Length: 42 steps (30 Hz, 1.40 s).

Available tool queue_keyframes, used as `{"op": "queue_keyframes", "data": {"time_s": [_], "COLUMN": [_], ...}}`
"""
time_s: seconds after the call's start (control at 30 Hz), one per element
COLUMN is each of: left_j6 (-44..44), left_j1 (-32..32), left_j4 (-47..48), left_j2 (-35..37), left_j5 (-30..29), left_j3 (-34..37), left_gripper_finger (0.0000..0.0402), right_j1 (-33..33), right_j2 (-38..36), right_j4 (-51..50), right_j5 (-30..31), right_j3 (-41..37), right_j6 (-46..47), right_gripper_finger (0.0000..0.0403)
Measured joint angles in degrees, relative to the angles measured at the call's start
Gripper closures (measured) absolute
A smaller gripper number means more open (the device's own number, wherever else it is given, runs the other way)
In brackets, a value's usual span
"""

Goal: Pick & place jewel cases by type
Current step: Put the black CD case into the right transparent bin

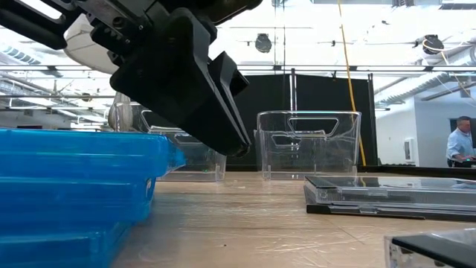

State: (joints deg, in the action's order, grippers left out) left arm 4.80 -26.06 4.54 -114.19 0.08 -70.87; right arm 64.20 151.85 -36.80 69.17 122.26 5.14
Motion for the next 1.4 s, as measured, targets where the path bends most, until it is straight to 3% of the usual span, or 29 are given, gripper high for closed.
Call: {"op": "queue_keyframes", "data": {"time_s": [0.37, 1.03, 1.23, 1.4], "left_j6": [0.0, -0.04, -0.16, -0.15], "left_j1": [0.0, -0.06, -0.43, -0.52], "left_j4": [-0.01, -0.01, 0.02, 0.01], "left_j2": [0.0, 0.0, 0.0, 0.0], "left_j5": [0.0, 0.02, 0.08, 0.09], "left_j3": [0.0, 0.0, 0.0, 0.0], "left_gripper_finger": [0.0353, 0.0353, 0.0353, 0.0353], "right_j1": [-0.19, -2.0, -2.55, -2.67], "right_j2": [3.22, 3.98, 4.15, 4.21], "right_j4": [0.32, 0.32, 1.37, 2.7], "right_j5": [-0.12, 7.46, 7.65, 7.72], "right_j3": [-0.02, 0.0, -1.38, -1.9], "right_j6": [-1.34, -8.66, -5.11, -4.06], "right_gripper_finger": [0.0215, 0.0239, 0.0241, 0.0289]}}
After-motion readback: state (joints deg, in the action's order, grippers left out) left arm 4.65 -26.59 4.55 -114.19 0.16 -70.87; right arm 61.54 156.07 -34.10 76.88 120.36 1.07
